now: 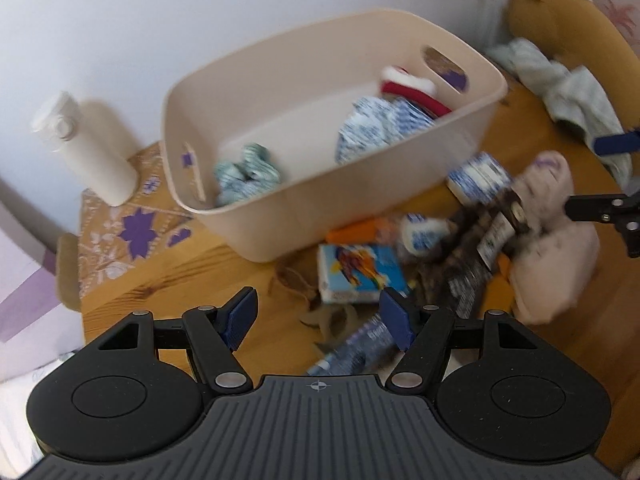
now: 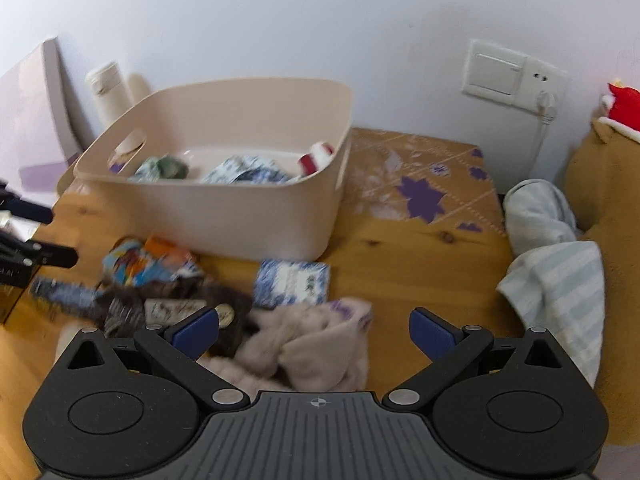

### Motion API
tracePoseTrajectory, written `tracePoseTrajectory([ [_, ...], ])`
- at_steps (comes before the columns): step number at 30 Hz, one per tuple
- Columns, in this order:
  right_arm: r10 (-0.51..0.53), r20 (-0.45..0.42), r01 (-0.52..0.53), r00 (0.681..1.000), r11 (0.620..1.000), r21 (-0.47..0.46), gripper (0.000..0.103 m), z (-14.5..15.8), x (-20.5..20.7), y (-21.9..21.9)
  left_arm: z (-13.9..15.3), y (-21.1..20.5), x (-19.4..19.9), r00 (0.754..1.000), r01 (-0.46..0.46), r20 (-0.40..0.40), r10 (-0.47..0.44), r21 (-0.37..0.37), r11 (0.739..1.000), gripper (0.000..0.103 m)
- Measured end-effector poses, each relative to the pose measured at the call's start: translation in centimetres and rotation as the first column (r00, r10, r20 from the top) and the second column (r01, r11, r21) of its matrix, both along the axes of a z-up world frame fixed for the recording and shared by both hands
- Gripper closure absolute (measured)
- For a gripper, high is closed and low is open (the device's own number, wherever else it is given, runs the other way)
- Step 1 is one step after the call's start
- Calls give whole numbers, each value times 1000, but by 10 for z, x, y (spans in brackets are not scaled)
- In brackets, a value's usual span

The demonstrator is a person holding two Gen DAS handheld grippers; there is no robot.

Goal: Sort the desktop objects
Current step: 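Grasp the dark blue Sanrio box with the left gripper while the right grasps the pink cloth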

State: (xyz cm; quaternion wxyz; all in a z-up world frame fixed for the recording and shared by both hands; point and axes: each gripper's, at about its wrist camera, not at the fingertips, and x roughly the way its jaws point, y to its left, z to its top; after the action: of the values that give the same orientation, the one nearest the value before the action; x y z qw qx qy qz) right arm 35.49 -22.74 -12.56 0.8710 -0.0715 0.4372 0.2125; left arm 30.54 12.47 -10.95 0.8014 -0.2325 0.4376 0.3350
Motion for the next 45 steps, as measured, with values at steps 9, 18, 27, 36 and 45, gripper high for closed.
tracePoseTrajectory([
  [9,83,-66,-84,994,996,-4,0,-18,-22,23,-25,-2,7,995,88,-36,-92,-120,989,34],
  [18,105,-121,-111,987,993,-48,0,-38,-26,30,-44,0,13,996,61,-49,-69,-144,988,34],
  [27,95,-184,-105,978,994,-43,0,-56,-25,27,-49,3,23,997,69,-13,-73,-183,981,34],
  [36,99,-182,-110,978,993,-48,5,-60,-20,24,-53,-5,32,990,137,-8,-142,-204,969,61],
  [45,91,-187,-98,978,995,-25,14,-61,-23,17,-52,-18,31,983,175,-8,-182,-233,957,75],
])
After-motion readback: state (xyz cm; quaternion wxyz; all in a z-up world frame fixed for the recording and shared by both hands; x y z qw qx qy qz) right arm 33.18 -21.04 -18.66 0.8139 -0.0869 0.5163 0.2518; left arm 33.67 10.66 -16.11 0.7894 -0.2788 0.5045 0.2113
